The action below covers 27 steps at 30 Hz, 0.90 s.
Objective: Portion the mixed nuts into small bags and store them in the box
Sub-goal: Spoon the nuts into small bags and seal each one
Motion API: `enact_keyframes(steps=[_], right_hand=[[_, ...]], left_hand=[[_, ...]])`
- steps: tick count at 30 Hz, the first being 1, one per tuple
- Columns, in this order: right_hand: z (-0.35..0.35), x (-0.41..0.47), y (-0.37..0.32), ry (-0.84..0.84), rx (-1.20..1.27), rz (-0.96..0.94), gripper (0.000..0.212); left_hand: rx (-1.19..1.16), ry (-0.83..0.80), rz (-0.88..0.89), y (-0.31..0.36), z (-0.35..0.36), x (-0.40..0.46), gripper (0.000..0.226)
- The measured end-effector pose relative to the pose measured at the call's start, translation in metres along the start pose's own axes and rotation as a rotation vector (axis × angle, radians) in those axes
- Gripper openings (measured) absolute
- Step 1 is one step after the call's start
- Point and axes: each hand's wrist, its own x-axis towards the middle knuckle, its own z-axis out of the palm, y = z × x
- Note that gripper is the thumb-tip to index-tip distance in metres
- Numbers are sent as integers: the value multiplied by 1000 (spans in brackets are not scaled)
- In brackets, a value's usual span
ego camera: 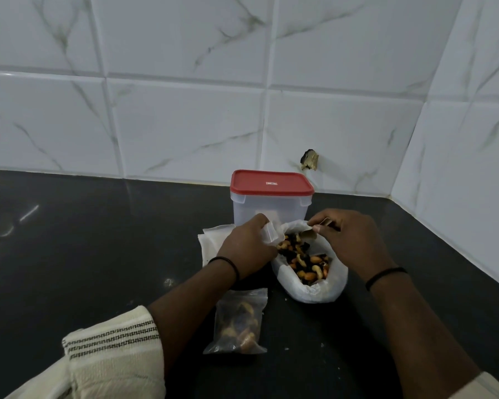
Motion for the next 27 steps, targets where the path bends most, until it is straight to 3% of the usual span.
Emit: enact_keyframes(steps=[15, 23, 27], right_hand=[[8, -1, -2, -17, 235, 37, 18], [-13, 1, 1, -85, 180, 30, 16], [-20, 2, 2, 18, 190, 69, 15]], left_hand=[[10, 3, 14, 0, 0, 1, 32], [-2, -4, 4, -2, 1, 1, 32], [2, -1, 10, -2, 1, 1, 31]])
